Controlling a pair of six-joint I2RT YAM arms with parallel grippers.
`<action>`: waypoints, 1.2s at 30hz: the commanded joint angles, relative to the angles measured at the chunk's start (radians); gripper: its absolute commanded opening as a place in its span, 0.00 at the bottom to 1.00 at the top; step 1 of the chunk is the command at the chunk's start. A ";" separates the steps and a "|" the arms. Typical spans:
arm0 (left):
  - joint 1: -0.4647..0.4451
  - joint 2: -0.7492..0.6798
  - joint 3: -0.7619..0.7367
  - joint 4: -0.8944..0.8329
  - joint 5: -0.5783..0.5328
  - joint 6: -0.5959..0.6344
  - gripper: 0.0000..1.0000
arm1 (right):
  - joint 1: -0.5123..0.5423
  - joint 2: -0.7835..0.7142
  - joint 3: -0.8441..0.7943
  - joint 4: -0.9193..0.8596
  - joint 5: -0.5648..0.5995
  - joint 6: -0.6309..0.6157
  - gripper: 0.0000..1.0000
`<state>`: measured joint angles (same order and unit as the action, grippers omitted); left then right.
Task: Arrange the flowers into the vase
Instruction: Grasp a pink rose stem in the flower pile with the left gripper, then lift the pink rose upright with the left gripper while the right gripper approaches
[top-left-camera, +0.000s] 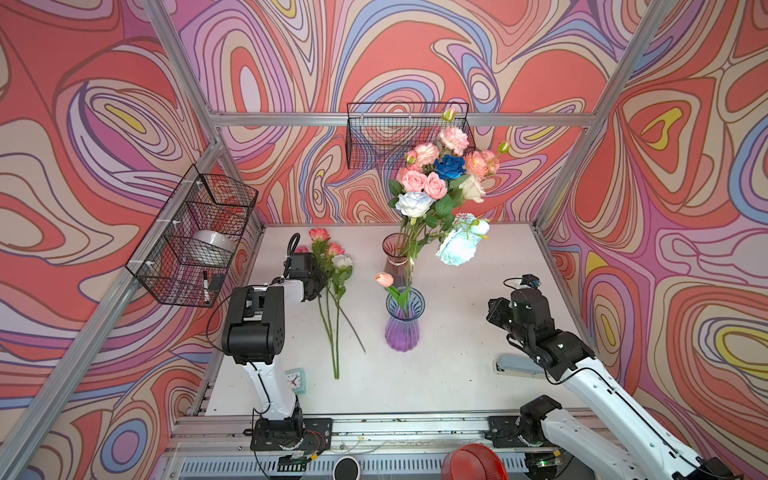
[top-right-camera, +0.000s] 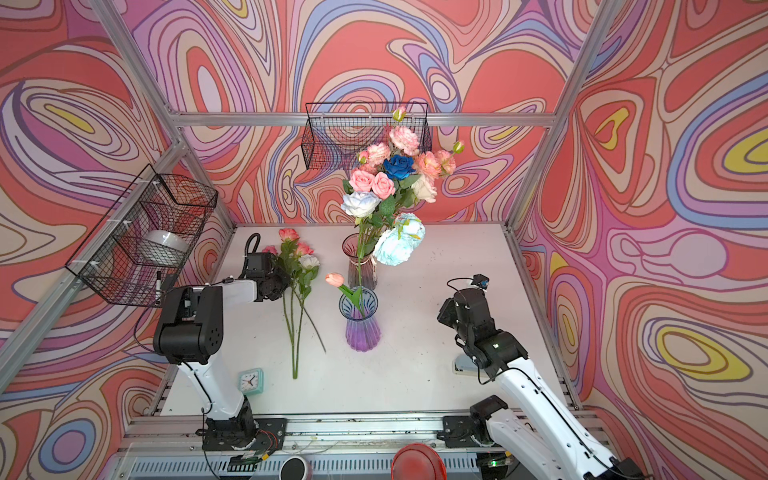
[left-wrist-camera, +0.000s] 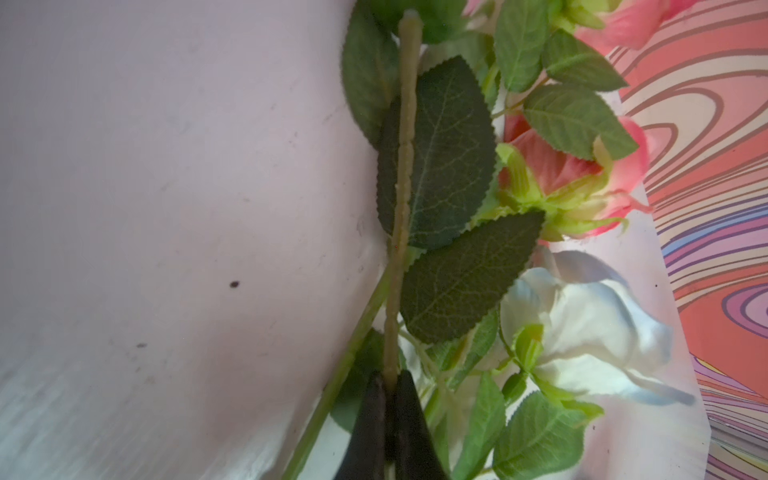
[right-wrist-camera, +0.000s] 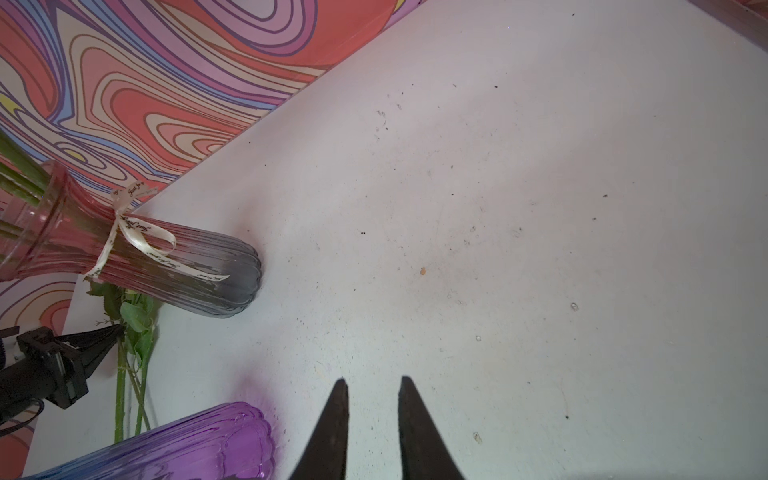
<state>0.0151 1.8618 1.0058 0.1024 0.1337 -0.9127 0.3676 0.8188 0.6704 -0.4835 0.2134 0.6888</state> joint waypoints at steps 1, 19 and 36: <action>0.008 -0.105 -0.032 0.001 -0.035 0.015 0.00 | -0.004 -0.006 0.017 -0.002 0.014 -0.014 0.22; 0.005 -0.894 -0.073 -0.256 0.129 0.115 0.00 | -0.004 -0.094 0.077 0.039 -0.237 -0.111 0.44; -0.024 -1.198 -0.068 0.114 0.784 -0.110 0.00 | 0.097 -0.135 0.159 0.207 -0.979 -0.170 0.51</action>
<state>0.0002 0.7010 0.9588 0.0631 0.7609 -0.9401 0.4137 0.6991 0.8215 -0.3283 -0.6128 0.5243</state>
